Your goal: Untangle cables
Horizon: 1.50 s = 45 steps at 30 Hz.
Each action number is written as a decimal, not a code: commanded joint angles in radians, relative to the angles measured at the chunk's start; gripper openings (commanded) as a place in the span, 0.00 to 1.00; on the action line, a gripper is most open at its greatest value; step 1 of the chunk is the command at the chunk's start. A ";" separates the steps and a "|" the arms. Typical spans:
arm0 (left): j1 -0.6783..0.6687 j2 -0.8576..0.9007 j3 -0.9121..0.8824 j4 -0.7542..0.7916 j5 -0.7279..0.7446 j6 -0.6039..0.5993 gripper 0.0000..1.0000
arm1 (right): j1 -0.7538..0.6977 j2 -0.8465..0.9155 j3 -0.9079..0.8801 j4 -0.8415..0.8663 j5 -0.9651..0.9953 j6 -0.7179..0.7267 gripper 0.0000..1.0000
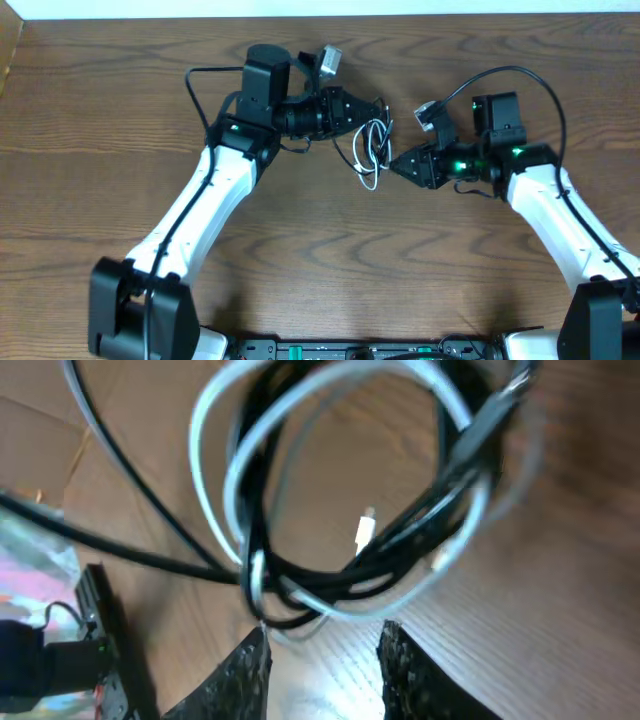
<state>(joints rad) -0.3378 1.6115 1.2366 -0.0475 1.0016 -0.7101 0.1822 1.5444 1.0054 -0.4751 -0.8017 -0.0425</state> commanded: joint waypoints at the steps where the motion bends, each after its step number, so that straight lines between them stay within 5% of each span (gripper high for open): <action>1: -0.006 -0.068 0.011 0.008 0.034 -0.014 0.08 | 0.039 -0.001 -0.043 0.077 -0.044 0.084 0.33; 21: -0.047 -0.077 0.011 -0.040 -0.064 0.052 0.08 | 0.061 -0.002 -0.052 0.316 -0.096 0.208 0.31; 30: -0.047 -0.077 0.011 -0.101 -0.139 0.100 0.08 | 0.068 -0.002 -0.052 0.322 -0.099 0.233 0.48; 36: -0.048 -0.077 0.011 -0.097 -0.122 0.073 0.08 | 0.143 -0.001 -0.052 0.330 0.040 0.248 0.49; 40: -0.048 -0.077 0.011 -0.097 -0.120 0.072 0.08 | 0.198 -0.001 -0.052 0.333 0.141 0.249 0.45; 43: -0.048 -0.077 0.011 -0.097 -0.119 0.069 0.08 | 0.203 -0.001 -0.052 0.333 0.171 0.264 0.30; 45: -0.048 -0.077 0.011 -0.097 -0.120 0.069 0.08 | 0.201 -0.001 -0.052 0.333 0.172 0.267 0.01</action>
<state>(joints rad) -0.3824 1.5528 1.2366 -0.1532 0.8635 -0.6323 0.3779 1.5440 0.9577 -0.1410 -0.6666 0.2157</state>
